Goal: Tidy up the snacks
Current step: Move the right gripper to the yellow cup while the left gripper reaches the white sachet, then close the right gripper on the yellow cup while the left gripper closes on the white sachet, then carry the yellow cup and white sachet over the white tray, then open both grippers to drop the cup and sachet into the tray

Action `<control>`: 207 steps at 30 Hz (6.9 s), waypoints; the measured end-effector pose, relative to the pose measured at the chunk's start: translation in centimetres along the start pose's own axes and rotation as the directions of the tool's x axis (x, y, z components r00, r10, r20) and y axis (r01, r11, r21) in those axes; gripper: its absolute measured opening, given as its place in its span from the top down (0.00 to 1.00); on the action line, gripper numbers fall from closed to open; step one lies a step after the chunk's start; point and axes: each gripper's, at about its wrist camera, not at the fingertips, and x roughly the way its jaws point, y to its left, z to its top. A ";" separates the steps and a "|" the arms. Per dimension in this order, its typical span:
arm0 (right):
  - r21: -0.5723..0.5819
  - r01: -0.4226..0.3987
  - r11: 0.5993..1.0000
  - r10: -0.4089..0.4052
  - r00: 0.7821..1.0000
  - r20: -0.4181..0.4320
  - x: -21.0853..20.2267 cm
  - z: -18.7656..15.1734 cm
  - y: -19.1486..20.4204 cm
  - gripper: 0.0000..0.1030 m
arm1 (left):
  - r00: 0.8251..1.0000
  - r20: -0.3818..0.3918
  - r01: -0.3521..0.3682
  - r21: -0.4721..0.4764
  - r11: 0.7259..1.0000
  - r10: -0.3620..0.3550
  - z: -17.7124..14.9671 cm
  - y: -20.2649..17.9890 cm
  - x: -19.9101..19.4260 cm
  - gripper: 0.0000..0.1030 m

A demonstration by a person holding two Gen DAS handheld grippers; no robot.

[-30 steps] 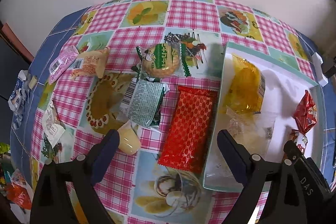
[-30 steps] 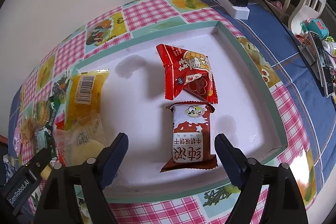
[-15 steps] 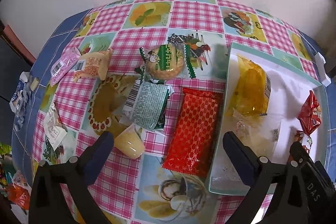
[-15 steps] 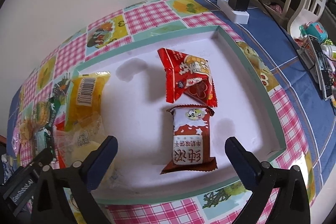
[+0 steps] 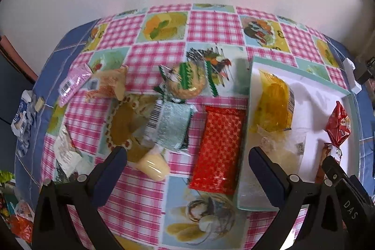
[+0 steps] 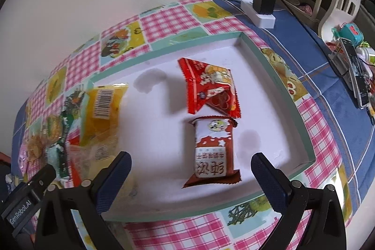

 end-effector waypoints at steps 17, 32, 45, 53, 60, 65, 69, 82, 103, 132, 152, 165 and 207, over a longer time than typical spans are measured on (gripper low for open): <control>-0.097 -0.170 0.981 0.169 0.985 -0.018 -1.4 -2.4 5.5 0.00 | 0.997 0.021 -0.070 -0.079 0.994 0.071 -0.3 9.2 -0.7 0.00; -0.250 -0.319 0.914 0.310 0.948 -0.075 -2.7 -4.8 13.5 0.00 | 0.988 -0.056 -0.157 -0.259 0.953 0.147 -1.5 19.3 1.0 0.00; -0.194 -0.334 0.922 0.294 0.933 -0.207 0.0 -7.0 19.6 0.00 | 0.994 -0.112 -0.047 -0.447 0.893 -0.003 -3.4 25.9 4.7 0.00; -0.174 -0.307 0.936 0.263 0.936 -0.235 1.9 -7.9 21.8 0.02 | 0.989 -0.136 -0.018 -0.490 0.871 -0.056 -4.0 27.3 7.5 0.00; -0.184 -0.283 0.941 0.234 0.940 -0.249 3.4 -8.6 22.8 0.19 | 0.984 -0.146 0.016 -0.473 0.881 -0.097 -3.9 26.7 9.3 0.01; -0.186 -0.284 0.941 0.231 0.937 -0.264 4.2 -9.1 23.4 0.31 | 0.988 -0.142 -0.005 -0.443 0.897 -0.064 -3.4 25.8 9.5 0.19; -0.201 -0.273 0.941 0.218 0.941 -0.257 4.4 -9.4 23.5 0.45 | 0.990 -0.138 -0.028 -0.420 0.907 -0.033 -2.5 25.1 9.6 0.37; -0.215 -0.273 0.938 0.221 0.946 -0.238 4.0 -9.5 22.7 0.51 | 0.992 -0.119 -0.015 -0.432 0.902 -0.040 -3.4 25.5 8.6 0.46; -0.155 -0.338 0.928 0.299 0.926 -0.231 1.1 -8.9 19.4 0.51 | 0.997 -0.061 0.019 -0.344 0.939 -0.043 -2.6 21.6 4.1 0.47; 0.154 -0.277 0.948 0.265 0.960 0.093 -4.1 2.5 3.7 0.51 | 0.976 0.064 0.210 -0.002 0.978 -0.209 5.4 2.2 -3.0 0.46; 0.390 -0.057 0.919 0.011 0.993 0.120 -2.8 4.4 -9.5 0.51 | 0.959 -0.029 0.282 0.188 0.941 -0.282 3.9 -12.2 -0.8 0.46; 0.397 -0.023 0.918 0.002 0.999 0.052 -0.8 4.0 -10.0 0.51 | 0.965 -0.051 0.262 0.186 0.947 -0.257 3.4 -12.9 0.7 0.46; 0.242 -0.001 0.970 0.000 1.000 0.003 0.5 4.4 -6.4 0.13 | 0.998 -0.031 0.056 0.042 0.998 -0.055 4.1 -8.6 1.7 0.04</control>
